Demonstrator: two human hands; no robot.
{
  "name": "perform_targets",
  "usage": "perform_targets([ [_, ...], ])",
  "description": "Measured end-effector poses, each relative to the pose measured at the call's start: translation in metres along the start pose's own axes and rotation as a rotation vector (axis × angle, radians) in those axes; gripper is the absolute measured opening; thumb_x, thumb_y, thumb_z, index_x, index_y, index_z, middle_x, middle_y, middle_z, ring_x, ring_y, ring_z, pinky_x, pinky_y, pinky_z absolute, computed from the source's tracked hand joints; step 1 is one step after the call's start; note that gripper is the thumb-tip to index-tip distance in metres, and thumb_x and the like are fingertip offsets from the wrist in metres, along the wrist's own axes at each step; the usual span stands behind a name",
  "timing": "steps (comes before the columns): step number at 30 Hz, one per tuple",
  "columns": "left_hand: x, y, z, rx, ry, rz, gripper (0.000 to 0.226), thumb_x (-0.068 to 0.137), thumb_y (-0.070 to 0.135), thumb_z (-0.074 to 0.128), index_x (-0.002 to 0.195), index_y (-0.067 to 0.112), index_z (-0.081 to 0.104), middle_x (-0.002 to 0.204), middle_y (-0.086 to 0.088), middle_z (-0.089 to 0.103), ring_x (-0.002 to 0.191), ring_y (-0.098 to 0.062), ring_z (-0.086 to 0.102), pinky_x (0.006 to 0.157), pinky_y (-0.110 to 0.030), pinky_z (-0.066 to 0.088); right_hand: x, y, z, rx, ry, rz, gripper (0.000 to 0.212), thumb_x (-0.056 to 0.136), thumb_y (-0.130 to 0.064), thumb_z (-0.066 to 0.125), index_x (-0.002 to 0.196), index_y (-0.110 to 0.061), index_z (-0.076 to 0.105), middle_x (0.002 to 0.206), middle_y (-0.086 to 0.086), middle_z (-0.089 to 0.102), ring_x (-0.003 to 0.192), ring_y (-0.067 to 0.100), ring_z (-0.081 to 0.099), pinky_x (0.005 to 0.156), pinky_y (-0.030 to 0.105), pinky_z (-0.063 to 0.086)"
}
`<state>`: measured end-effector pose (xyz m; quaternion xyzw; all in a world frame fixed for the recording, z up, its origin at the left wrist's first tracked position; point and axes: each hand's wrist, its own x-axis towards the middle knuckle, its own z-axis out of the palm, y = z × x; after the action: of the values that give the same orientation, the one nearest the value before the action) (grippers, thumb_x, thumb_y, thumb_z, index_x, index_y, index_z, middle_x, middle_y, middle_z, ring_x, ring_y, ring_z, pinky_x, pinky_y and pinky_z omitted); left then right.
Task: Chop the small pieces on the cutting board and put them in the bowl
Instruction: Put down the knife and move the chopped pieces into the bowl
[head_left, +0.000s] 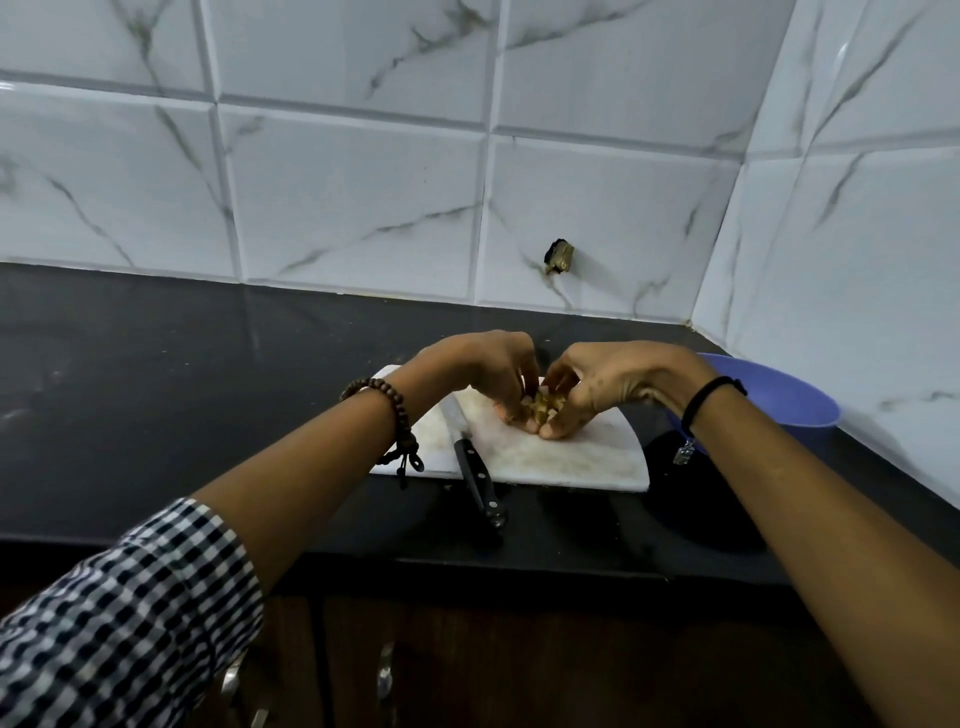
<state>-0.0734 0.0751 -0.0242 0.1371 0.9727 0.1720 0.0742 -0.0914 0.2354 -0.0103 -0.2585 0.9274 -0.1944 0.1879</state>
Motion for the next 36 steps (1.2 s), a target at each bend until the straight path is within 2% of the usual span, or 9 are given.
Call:
perform_targets([
  [2,0.001,0.0,0.002,-0.086,0.019,-0.012,0.036,0.077,-0.002,0.075,0.112,0.005,0.072,0.106,-0.014,0.072,0.099,-0.023,0.066,0.094,-0.041,0.055,0.002,0.0,0.002,0.125,0.002,0.025,0.023,0.077,0.0,0.081,0.097,0.0,0.07,0.084,0.005,0.073,0.064,0.006,0.071,0.055,0.013,0.052],
  [6,0.001,0.002,0.002,-0.208,0.053,-0.033,0.03,0.077,-0.008,0.072,0.107,-0.002,0.074,0.097,-0.015,0.072,0.086,-0.018,0.061,0.084,-0.03,0.054,0.003,0.003,0.004,0.38,0.016,0.068,0.02,0.077,0.015,0.072,0.097,0.016,0.069,0.093,0.023,0.073,0.076,0.024,0.073,0.068,0.026,0.061],
  [9,0.001,0.006,-0.001,-0.247,0.062,-0.072,0.032,0.076,-0.007,0.075,0.107,0.0,0.074,0.096,-0.013,0.073,0.086,-0.016,0.063,0.089,-0.031,0.057,-0.003,0.005,0.001,0.474,0.002,0.062,0.025,0.079,0.016,0.069,0.103,0.02,0.067,0.101,0.027,0.072,0.085,0.027,0.073,0.075,0.028,0.061],
  [13,-0.002,0.02,-0.013,-0.271,0.055,-0.068,0.031,0.076,-0.01,0.073,0.105,0.0,0.075,0.093,-0.012,0.074,0.084,-0.017,0.066,0.085,-0.026,0.057,-0.013,0.003,-0.01,0.495,0.052,0.028,0.026,0.077,0.016,0.07,0.103,0.02,0.067,0.101,0.028,0.071,0.092,0.03,0.073,0.08,0.03,0.061],
  [17,0.005,0.05,-0.034,-0.245,0.092,-0.016,0.028,0.076,-0.004,0.075,0.102,0.005,0.077,0.097,-0.011,0.076,0.089,-0.017,0.07,0.092,-0.029,0.056,-0.037,0.009,-0.038,0.538,0.159,0.021,0.028,0.075,0.017,0.072,0.102,0.023,0.065,0.096,0.03,0.071,0.081,0.028,0.074,0.068,0.026,0.061],
  [20,0.02,0.08,-0.042,-0.25,0.12,0.05,0.026,0.075,-0.003,0.075,0.099,0.007,0.078,0.089,-0.008,0.073,0.086,-0.017,0.067,0.097,-0.037,0.054,-0.065,0.024,-0.059,0.574,0.242,0.04,0.026,0.077,0.015,0.072,0.101,0.022,0.065,0.095,0.029,0.072,0.082,0.028,0.075,0.068,0.025,0.061],
  [27,0.059,0.143,-0.014,-0.326,0.068,0.183,0.029,0.083,-0.007,0.065,0.109,-0.001,0.073,0.091,-0.011,0.071,0.084,-0.015,0.064,0.081,-0.023,0.057,-0.112,0.069,-0.077,0.529,0.364,0.205,0.022,0.08,0.016,0.068,0.101,0.022,0.065,0.093,0.032,0.071,0.079,0.031,0.075,0.06,0.024,0.06],
  [32,0.07,0.159,0.003,-0.258,0.066,0.228,0.038,0.082,-0.005,0.048,0.108,0.004,0.075,0.105,-0.011,0.074,0.085,-0.014,0.056,0.078,-0.027,0.047,-0.117,0.085,-0.077,0.377,0.373,0.321,0.017,0.082,0.014,0.063,0.098,0.019,0.067,0.092,0.031,0.071,0.084,0.038,0.074,0.074,0.04,0.062],
  [36,0.07,0.158,0.002,-0.174,0.169,0.246,0.025,0.084,0.005,0.062,0.104,0.008,0.077,0.103,-0.007,0.074,0.093,-0.014,0.062,0.076,-0.021,0.05,-0.11,0.085,-0.077,0.288,0.438,0.345,0.014,0.085,0.01,0.062,0.095,0.014,0.07,0.091,0.028,0.072,0.081,0.034,0.075,0.075,0.041,0.062],
])
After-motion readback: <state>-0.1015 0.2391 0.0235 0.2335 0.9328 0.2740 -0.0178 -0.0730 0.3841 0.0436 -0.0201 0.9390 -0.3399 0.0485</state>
